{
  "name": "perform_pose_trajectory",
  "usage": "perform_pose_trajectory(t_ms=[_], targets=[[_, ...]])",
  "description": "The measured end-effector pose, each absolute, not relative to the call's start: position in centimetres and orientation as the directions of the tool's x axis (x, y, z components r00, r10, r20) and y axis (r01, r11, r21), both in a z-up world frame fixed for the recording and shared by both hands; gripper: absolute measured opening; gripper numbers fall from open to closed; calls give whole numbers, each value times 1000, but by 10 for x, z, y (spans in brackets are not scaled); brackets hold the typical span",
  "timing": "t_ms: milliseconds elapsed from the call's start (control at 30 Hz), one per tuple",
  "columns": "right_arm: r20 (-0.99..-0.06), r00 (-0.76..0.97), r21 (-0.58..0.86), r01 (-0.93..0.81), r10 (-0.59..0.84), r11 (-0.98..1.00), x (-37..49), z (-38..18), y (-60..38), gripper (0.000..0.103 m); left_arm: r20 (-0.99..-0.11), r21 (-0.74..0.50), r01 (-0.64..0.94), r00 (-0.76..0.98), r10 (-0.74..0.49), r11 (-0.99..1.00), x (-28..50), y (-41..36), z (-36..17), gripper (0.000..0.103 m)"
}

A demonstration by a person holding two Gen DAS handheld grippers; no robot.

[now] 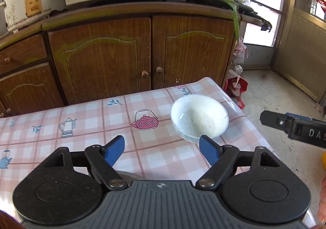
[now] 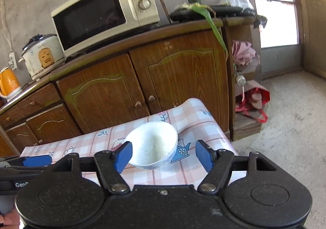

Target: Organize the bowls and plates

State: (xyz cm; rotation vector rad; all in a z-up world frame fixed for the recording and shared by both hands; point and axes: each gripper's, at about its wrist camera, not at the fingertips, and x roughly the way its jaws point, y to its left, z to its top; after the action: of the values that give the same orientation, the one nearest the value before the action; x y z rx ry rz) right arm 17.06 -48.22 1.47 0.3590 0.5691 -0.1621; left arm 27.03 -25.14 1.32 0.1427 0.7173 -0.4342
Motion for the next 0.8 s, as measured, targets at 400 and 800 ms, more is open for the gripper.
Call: perform_pose_trajectory(t_ms=[400,800], targets=[[-628,778,324,296,-29,899,256,-50,-515,81,-721,-21,397,629,-289,917,345,-295,-37,80],[-668,742,375,277,51,884,302,-98,-522,53,-777,-68,394,556,-296,917,387,-318,-77,52]])
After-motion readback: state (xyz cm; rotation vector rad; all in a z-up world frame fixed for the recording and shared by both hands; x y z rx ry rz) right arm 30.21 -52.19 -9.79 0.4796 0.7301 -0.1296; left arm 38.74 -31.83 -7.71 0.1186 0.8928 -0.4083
